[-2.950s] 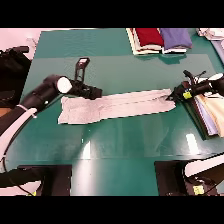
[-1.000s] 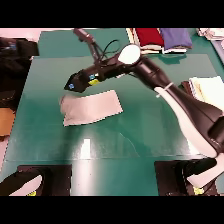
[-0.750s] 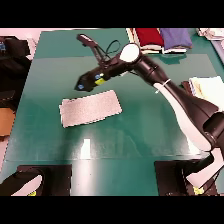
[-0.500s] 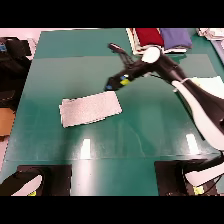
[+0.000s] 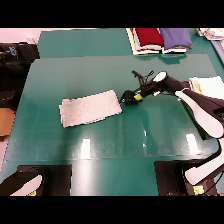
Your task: Fold the shirts.
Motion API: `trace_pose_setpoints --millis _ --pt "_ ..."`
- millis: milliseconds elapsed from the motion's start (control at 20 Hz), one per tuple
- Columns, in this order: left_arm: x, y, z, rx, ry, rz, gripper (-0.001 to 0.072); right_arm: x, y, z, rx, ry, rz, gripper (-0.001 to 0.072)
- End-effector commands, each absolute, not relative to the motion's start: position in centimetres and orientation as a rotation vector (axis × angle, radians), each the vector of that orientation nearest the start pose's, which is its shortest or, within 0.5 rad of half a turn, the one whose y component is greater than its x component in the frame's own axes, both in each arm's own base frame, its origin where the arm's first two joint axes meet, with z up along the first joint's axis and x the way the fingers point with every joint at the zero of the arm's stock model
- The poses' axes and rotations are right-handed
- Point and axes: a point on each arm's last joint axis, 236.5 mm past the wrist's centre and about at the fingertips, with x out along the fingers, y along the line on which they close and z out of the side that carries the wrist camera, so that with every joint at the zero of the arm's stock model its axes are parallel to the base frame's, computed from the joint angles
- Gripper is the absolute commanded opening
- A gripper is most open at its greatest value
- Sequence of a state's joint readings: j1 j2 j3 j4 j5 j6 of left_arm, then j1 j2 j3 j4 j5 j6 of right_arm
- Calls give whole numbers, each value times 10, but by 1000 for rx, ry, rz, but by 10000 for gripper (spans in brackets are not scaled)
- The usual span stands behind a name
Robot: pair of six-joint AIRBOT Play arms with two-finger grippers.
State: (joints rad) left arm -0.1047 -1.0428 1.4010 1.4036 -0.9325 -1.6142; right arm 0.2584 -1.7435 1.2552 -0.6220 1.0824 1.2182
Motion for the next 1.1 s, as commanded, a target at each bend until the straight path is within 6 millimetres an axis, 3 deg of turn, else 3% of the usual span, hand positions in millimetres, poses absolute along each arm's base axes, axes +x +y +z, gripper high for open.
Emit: trace_pose_setpoints --millis 0,150,200,250,350,500,550,650,800,900,1050 --pt "428 -81 239 -169 594 -205 20 387 318 -79 676 1402 782 495" --pt "427 -89 238 -162 596 -224 20 395 351 -74 622 1375 855 477" --pt "426 -97 238 -139 595 -248 20 400 361 -71 601 1356 879 430" --pt "423 -109 239 -118 593 -276 20 405 370 -66 568 1331 901 355" --pt "418 -134 241 -90 581 -336 19 416 375 -59 458 1274 926 13" --pt "406 -171 245 -68 570 -422 19 451 354 -20 319 1149 914 13" --pt "401 -184 245 -60 570 -454 20 467 336 -2 290 1103 881 13" --pt "389 -211 247 -44 562 -519 20 500 279 40 246 1015 769 13" --pt "371 -247 253 -27 537 -607 19 532 156 96 221 914 530 13" --pt "361 -263 256 -20 529 -650 20 535 66 122 238 874 357 13" --pt "353 -279 261 -20 508 -688 20 519 -52 150 301 820 156 13"
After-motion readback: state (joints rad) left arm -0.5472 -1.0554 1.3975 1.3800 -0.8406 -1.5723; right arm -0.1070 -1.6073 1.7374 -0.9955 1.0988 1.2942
